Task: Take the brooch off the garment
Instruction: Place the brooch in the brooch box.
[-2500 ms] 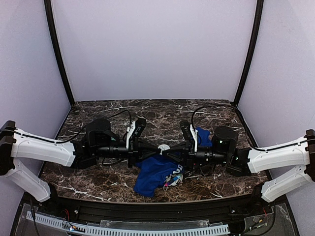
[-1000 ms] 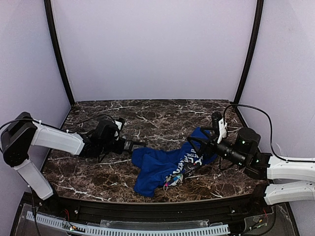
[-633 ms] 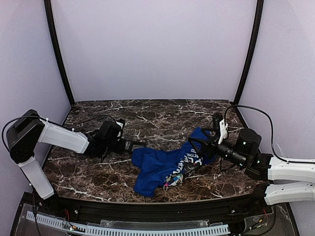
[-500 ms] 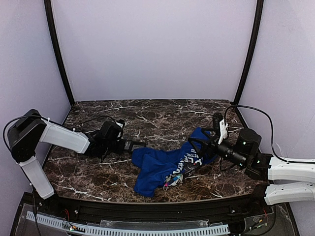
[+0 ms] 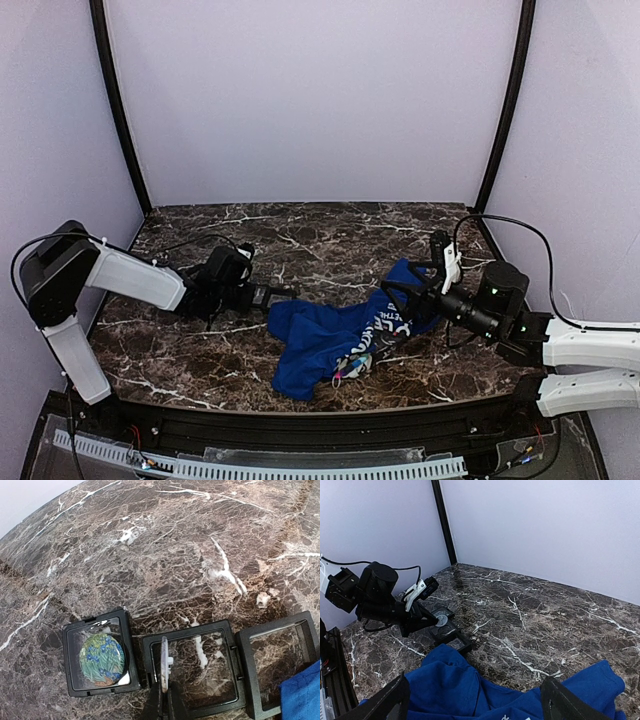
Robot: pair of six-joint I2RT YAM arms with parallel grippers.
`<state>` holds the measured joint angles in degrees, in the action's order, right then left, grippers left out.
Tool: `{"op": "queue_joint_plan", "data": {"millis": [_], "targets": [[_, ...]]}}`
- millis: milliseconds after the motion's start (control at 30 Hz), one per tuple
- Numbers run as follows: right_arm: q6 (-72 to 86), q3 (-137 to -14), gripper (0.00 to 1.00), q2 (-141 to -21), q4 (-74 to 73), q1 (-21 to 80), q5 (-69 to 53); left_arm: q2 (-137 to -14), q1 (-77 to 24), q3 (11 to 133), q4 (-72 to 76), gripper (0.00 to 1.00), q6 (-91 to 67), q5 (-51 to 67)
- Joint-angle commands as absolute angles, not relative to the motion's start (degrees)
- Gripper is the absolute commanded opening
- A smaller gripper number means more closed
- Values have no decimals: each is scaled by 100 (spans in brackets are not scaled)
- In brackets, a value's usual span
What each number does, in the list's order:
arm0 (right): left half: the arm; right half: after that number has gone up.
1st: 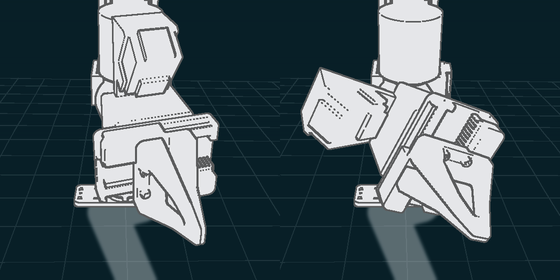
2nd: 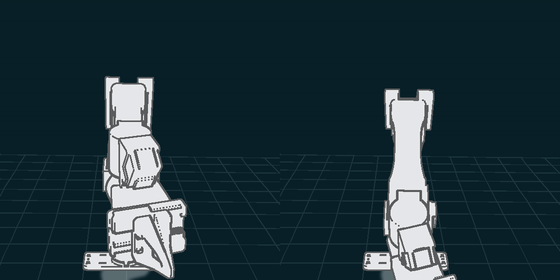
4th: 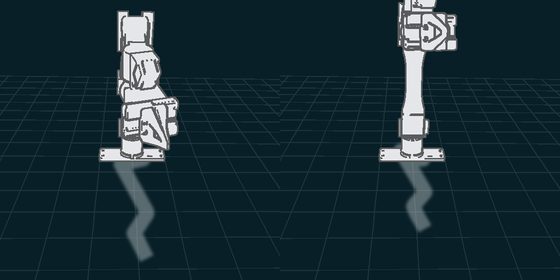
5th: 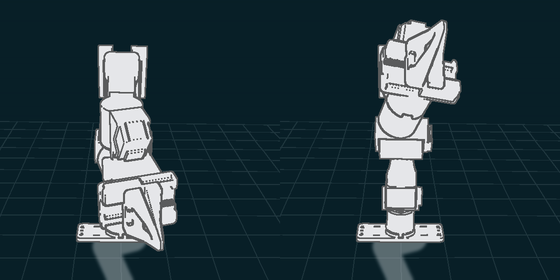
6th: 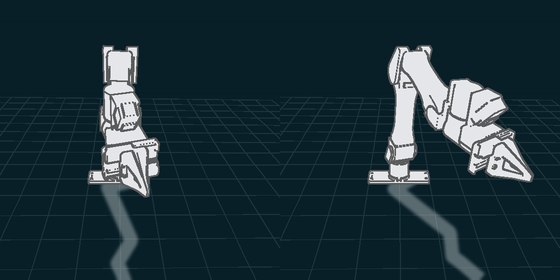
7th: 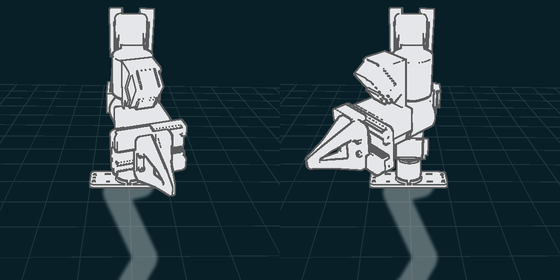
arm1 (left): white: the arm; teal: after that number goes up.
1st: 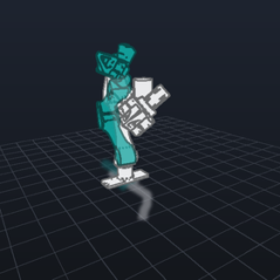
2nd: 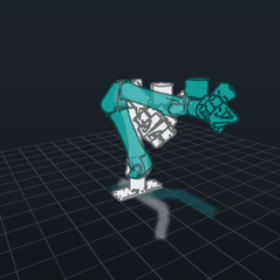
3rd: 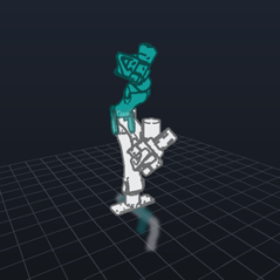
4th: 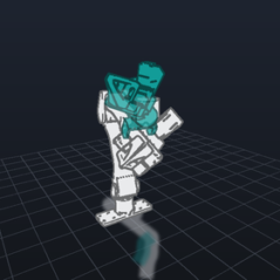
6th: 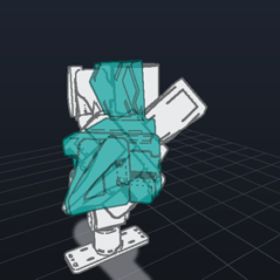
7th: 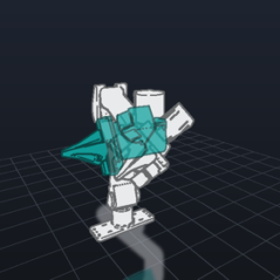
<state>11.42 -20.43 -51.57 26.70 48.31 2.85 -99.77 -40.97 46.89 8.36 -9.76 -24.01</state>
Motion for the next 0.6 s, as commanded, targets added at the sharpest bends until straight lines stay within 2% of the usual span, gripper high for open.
{"op": "queue_joint_plan", "data": {"millis": [0,267,567], "targets": [[1160,-2030,90,-5192,2786,4790,340,-10009,-4058,4790,670,4,-891,-2330],[1160,-2030,90,-5181,2762,4790,356,-10017,-4061,4782,702,10,-845,-2082],[1151,-2031,90,-5177,2753,4790,381,-9849,-4056,4679,819,22,-805,-1734]]}}
